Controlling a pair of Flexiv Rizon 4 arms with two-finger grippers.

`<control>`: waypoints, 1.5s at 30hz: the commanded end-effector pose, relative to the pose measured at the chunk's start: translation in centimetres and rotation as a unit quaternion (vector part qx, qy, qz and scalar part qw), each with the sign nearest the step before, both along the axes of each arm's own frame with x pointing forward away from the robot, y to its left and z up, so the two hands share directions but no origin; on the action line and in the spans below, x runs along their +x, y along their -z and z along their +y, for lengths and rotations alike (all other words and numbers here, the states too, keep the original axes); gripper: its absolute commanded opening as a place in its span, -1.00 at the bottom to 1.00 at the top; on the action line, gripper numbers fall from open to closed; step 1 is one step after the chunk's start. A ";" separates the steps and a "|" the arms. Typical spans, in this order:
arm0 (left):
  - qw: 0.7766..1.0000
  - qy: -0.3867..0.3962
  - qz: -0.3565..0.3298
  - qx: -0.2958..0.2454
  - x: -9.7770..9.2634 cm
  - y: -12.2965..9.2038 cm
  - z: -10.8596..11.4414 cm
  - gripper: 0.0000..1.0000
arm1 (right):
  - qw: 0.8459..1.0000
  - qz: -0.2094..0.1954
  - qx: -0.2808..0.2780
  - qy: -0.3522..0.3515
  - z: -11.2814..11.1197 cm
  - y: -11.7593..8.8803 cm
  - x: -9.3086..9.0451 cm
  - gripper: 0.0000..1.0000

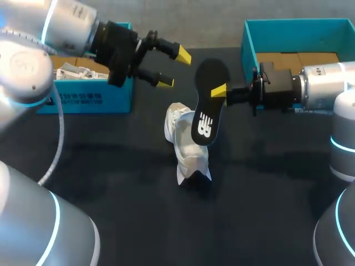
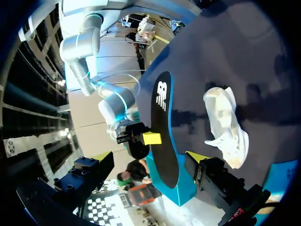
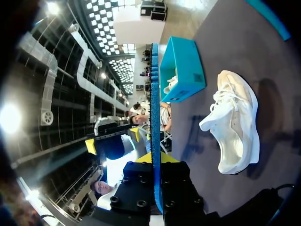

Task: Take the shoe out of the shoebox, open the shoe tongue, remove and reinsert the insole, then place the shoe into the shoebox

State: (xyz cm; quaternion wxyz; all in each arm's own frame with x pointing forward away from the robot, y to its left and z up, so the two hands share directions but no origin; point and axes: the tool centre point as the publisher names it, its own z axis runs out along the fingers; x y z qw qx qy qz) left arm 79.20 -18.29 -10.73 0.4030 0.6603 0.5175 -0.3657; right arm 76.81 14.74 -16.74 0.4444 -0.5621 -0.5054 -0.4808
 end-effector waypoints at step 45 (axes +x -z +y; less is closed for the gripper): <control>0.966 -0.078 0.063 -0.239 -0.2 3.7 -4.1 0.67 | 0.998 0.001 0.039 -0.042 2.6 -0.5 -2.5 -1.00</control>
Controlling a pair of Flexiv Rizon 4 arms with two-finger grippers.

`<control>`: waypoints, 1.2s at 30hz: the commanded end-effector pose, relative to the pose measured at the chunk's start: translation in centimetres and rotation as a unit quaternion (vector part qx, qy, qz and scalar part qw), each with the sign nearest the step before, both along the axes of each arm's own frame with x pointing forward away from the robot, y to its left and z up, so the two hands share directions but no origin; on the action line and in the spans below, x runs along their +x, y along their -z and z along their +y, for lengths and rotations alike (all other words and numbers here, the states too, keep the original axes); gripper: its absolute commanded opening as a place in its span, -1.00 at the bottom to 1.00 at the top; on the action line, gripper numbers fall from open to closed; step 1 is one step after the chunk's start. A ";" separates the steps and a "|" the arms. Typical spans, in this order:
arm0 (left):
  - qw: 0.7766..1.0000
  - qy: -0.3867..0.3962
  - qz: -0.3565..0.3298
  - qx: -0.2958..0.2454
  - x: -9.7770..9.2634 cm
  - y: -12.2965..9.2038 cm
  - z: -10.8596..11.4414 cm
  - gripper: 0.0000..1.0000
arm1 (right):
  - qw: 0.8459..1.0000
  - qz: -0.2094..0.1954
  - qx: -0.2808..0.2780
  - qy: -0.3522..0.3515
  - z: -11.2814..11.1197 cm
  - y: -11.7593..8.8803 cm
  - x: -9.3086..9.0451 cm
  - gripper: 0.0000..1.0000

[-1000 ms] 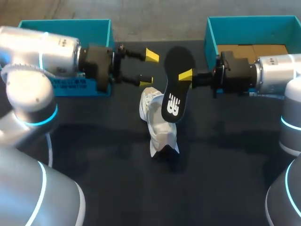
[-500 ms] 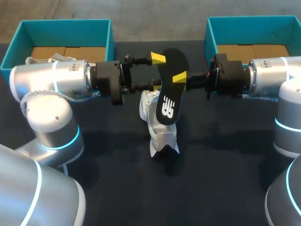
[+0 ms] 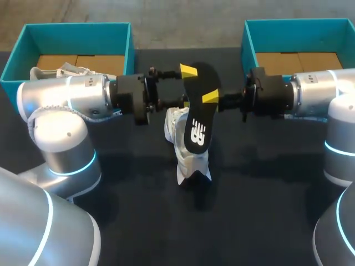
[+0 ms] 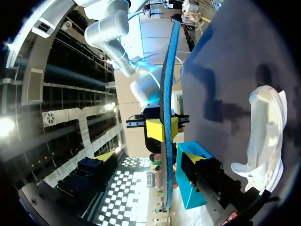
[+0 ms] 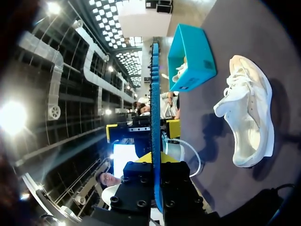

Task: Take the shoe out of the shoebox, open the shoe tongue, remove and reinsert the insole, then place the shoe into the shoebox

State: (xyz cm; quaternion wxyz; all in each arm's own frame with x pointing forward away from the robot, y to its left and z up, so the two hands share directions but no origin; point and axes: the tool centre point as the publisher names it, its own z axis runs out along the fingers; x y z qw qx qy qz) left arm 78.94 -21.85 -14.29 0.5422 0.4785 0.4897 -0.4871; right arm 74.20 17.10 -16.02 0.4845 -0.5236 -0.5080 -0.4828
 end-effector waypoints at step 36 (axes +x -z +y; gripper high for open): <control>0.996 0.026 0.085 0.030 -1.4 2.7 -0.4 -1.00 | 1.000 0.005 -0.011 0.013 -0.8 0.4 -0.2 1.00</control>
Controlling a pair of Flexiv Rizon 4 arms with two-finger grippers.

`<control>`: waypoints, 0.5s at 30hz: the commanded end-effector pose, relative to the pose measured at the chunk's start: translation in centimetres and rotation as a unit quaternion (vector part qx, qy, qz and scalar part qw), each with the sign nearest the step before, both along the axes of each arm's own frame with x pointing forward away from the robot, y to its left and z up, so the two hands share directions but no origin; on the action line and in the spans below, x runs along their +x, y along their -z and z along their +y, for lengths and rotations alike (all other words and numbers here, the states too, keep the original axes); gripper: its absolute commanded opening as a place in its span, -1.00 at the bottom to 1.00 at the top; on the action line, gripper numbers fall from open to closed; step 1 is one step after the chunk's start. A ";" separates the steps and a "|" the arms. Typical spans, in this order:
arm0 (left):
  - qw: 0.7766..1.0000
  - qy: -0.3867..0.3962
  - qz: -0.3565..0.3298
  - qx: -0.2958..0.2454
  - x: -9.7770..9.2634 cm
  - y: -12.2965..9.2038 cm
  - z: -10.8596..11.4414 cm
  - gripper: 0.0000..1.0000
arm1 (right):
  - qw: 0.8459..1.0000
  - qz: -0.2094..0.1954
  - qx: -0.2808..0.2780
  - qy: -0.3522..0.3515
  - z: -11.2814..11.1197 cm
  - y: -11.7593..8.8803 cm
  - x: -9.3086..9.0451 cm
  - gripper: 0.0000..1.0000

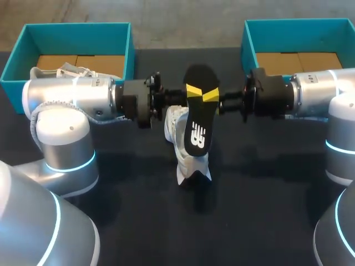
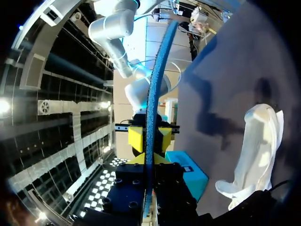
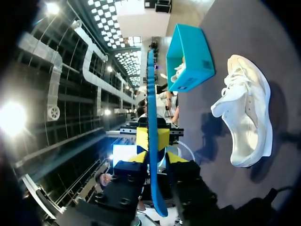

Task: Take the shoe out of the shoebox, open the shoe tongue, remove and reinsert the insole, then place the shoe into the shoebox

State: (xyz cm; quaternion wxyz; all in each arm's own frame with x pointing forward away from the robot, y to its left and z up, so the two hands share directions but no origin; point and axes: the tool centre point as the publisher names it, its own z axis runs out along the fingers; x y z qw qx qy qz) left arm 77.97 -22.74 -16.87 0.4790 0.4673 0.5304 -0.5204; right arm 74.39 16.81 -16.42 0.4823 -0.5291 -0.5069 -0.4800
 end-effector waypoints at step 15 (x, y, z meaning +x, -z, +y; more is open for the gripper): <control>0.984 0.054 0.171 0.012 -3.3 1.0 1.9 -1.00 | 0.995 -0.076 -0.040 0.043 -3.1 1.0 -0.3 1.00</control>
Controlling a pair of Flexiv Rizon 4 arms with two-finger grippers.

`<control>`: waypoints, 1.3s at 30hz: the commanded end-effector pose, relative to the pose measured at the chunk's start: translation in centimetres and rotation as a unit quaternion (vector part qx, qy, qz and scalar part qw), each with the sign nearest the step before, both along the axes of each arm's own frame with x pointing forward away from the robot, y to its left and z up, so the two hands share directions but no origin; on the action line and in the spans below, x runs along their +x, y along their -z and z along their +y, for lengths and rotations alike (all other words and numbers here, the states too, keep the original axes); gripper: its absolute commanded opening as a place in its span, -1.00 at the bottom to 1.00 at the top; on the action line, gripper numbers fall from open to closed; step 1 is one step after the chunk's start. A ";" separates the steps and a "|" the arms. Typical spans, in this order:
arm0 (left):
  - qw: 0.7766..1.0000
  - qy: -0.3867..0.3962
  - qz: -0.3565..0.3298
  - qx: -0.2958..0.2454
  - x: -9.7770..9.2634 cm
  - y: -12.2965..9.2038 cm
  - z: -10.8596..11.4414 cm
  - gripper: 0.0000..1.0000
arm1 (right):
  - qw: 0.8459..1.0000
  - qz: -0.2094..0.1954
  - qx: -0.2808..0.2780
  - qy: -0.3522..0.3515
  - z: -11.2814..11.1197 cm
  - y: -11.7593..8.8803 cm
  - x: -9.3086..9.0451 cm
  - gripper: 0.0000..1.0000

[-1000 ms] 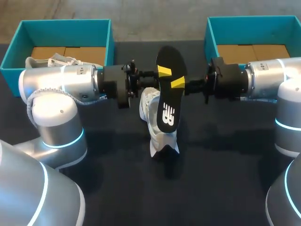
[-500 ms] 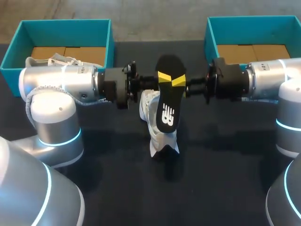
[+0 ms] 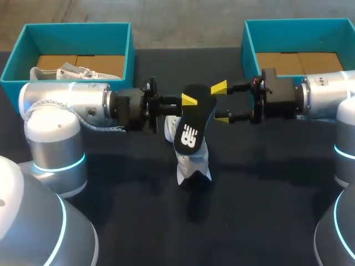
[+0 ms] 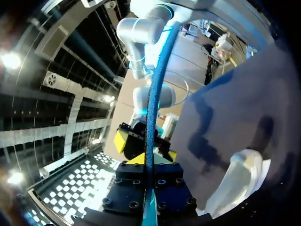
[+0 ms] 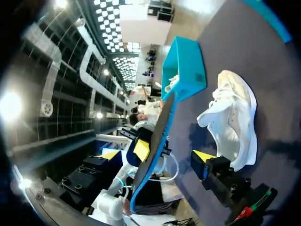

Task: Take the shoe out of the shoebox, open the shoe tongue, remove and reinsert the insole, then place the shoe into the shoebox

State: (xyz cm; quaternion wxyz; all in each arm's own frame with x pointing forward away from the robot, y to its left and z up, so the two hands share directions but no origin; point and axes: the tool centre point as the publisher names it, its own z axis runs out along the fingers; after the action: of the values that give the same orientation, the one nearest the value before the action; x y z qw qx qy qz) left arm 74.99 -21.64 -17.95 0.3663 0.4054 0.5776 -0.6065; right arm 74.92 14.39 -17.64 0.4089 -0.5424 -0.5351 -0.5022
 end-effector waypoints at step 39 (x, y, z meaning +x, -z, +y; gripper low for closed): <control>0.997 -0.003 0.082 -0.007 -1.0 0.1 1.6 -1.00 | 0.985 -0.157 -0.061 -0.033 -1.2 -0.2 -1.7 1.00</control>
State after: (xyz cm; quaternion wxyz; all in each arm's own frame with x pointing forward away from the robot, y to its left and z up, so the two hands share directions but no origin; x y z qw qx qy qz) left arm 74.07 -20.04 -18.07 0.3209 0.3504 0.6022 -0.6415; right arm 73.32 13.15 -17.51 0.3032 -0.4615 -0.6388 -0.5358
